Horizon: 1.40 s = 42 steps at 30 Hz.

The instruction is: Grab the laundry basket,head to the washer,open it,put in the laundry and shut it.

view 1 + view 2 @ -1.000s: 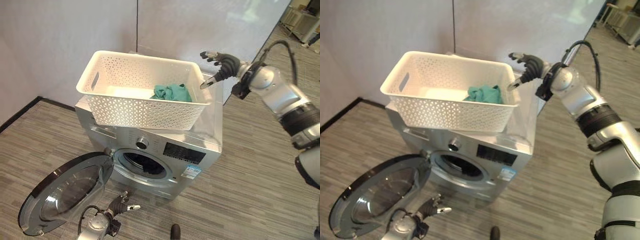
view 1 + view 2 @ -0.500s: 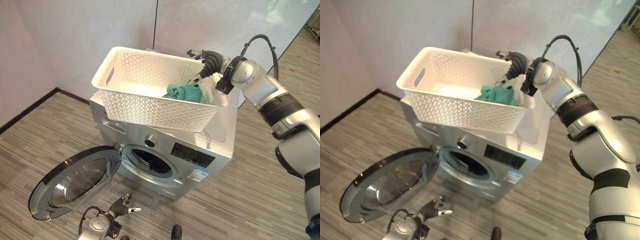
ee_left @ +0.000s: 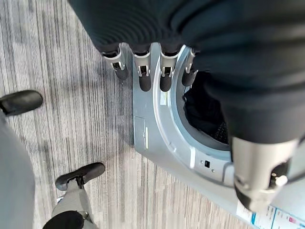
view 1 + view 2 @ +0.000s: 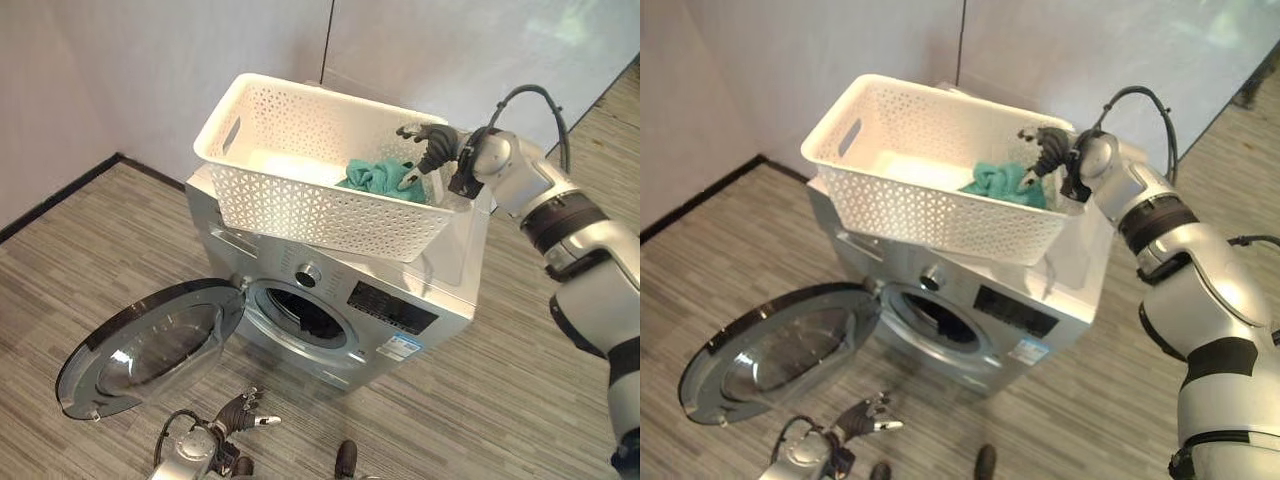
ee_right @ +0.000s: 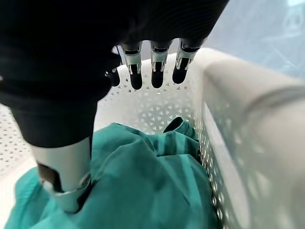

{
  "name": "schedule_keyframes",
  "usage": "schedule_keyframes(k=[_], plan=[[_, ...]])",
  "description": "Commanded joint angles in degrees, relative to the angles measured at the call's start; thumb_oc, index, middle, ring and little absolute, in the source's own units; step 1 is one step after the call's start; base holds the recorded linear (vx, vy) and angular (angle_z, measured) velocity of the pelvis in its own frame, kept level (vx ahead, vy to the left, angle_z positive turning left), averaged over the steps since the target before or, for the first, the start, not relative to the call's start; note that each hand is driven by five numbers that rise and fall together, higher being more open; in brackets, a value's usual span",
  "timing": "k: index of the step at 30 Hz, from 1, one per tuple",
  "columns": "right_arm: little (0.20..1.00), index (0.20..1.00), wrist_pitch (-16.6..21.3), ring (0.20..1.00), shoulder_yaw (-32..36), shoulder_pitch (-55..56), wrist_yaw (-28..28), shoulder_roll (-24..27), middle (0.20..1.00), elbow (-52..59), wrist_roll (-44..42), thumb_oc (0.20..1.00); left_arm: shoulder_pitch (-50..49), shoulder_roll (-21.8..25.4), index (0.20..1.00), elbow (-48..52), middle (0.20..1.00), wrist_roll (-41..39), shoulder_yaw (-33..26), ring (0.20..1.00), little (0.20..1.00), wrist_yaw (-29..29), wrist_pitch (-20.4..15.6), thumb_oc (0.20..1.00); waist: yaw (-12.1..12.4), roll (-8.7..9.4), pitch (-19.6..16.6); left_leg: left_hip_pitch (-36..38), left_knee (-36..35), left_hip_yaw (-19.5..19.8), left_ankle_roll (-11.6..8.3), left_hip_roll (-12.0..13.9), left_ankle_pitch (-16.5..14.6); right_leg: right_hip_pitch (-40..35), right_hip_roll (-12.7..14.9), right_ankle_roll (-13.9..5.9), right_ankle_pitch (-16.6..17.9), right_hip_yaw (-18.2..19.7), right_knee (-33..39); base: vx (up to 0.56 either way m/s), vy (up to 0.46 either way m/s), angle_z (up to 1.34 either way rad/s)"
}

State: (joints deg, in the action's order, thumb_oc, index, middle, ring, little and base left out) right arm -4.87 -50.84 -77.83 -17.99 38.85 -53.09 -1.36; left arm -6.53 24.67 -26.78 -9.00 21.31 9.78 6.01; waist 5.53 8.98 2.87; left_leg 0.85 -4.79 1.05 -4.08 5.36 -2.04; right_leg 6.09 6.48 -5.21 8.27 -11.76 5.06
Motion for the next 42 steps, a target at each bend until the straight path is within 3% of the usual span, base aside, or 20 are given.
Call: schedule_keyframes(k=[1, 6, 8, 19, 20, 21, 22, 31, 42], plan=[[1.0, 1.0, 0.8, 1.0, -2.9, -7.5, 0.2, 0.6, 1.0, -6.2, 1.1, 1.0, 2.1, 3.2, 1.0, 3.9, 1.0, -1.9, 2.8, 1.0, 1.0, 0.6, -1.9, 1.0, 3.5, 1.39, 1.1, -1.6, 5.9, 3.2, 2.14, 1.7, -6.2, 0.4, 2.7, -1.94, -5.8, -2.4, -3.2, 0.0, -0.069, 0.01], [1.0, 1.0, 0.8, 1.0, -3.4, -8.0, 0.6, 0.1, 1.0, -7.0, 0.9, 1.0, 2.3, 4.2, 1.0, 4.7, 1.0, -2.0, 2.8, 1.0, 1.0, 0.5, -1.9, 1.0, 4.8, 1.91, 2.5, -3.6, 6.5, 4.2, 1.68, 2.1, -5.6, 0.9, 2.3, -1.62, -6.0, -3.4, -3.0, -0.03, -0.075, 0.2], [1.0, 1.0, 0.6, 1.0, -3.9, -7.5, 0.8, -0.9, 1.0, -8.9, 0.4, 1.0, 2.9, 5.1, 1.0, 5.2, 1.0, -2.3, 3.1, 1.0, 1.0, 0.5, -1.7, 1.0, 6.7, 2.6, 5.0, -6.5, 7.3, 5.6, 1.15, 2.8, -4.5, 1.7, 1.5, -1.38, -5.8, -4.8, -2.1, -0.06, -0.133, 0.23], [1.0, 1.0, -1.1, 1.0, -6.1, -4.6, -2.2, 0.7, 1.0, -9.3, 0.1, 1.0, 4.6, 5.6, 1.0, 6.9, 1.0, -2.3, 2.9, 1.0, 1.0, -0.1, -1.9, 1.0, 9.2, 2.06, 9.4, -11.1, 7.7, 7.1, 0.47, 3.6, -2.8, 4.1, 0.5, -0.78, -5.6, -6.3, -1.5, -0.03, -0.044, 0.11], [0.385, 0.385, -1.3, 0.385, -6.3, -4.1, -2.7, 1.3, 0.385, -8.2, 0.4, 0.385, 4.8, 5.3, 1.0, 6.7, 1.0, -2.3, 2.7, 1.0, 1.0, -0.1, -1.8, 1.0, 8.9, 2.05, 9.5, -11.4, 7.7, 7.1, 0.41, 3.6, -2.6, 4.2, 0.5, -0.72, -5.7, -6.5, -1.5, 0.0, 0.0, 0.0], [0.238, 0.238, -1.3, 0.238, -6.3, -4.0, -2.7, 1.3, 0.238, -8.2, 0.4, 0.238, 4.8, 5.3, 1.0, 6.7, 1.0, -2.3, 2.7, 1.0, 1.0, -0.1, -1.8, 1.0, 8.9, 2.05, 9.5, -11.5, 7.7, 7.1, 0.41, 3.6, -2.6, 4.2, 0.5, -0.72, -5.7, -6.5, -1.5, 0.0, 0.0, 0.0], [0.2, 0.2, -1.4, 0.2, -5.7, -3.4, -2.4, 1.6, 0.2, -7.9, -0.1, 0.2, 4.9, 5.0, 1.0, 6.2, 1.0, -2.3, 2.4, 1.0, 1.0, -0.4, -1.8, 1.0, 8.7, 2.08, 9.4, -11.4, 7.6, 7.2, 0.43, 3.5, -2.7, 4.2, 0.5, -0.69, -5.7, -6.5, -1.6, 0.0, 0.0, 0.0], [0.2, 0.2, -0.2, 0.2, 3.6, -4.7, 4.7, 2.3, 0.2, -11.2, -5.5, 0.2, 4.8, 3.9, 1.0, 3.2, 1.0, -2.4, 0.2, 1.0, 1.0, -2.8, -2.1, 1.0, 6.6, 2.16, 6.8, -8.9, 6.7, 6.1, 0.91, 3.3, -4.0, 3.5, 0.7, -0.8, -6.1, -5.6, -2.3, 0.01, 0.008, -0.01], [0.2, 0.2, 5.4, 0.2, 10.1, -16.8, 15.0, 7.7, 0.2, -9.9, -23.3, 0.2, 5.3, 4.2, 1.0, -1.2, 1.0, -2.8, 0.1, 1.0, 1.0, -4.5, -4.2, 1.0, 3.2, 1.54, -0.5, -2.1, 5.0, 5.1, 1.54, 1.7, -6.2, -0.8, 2.5, -1.58, -7.2, -5.0, -3.5, 0.05, 0.059, -0.06]])
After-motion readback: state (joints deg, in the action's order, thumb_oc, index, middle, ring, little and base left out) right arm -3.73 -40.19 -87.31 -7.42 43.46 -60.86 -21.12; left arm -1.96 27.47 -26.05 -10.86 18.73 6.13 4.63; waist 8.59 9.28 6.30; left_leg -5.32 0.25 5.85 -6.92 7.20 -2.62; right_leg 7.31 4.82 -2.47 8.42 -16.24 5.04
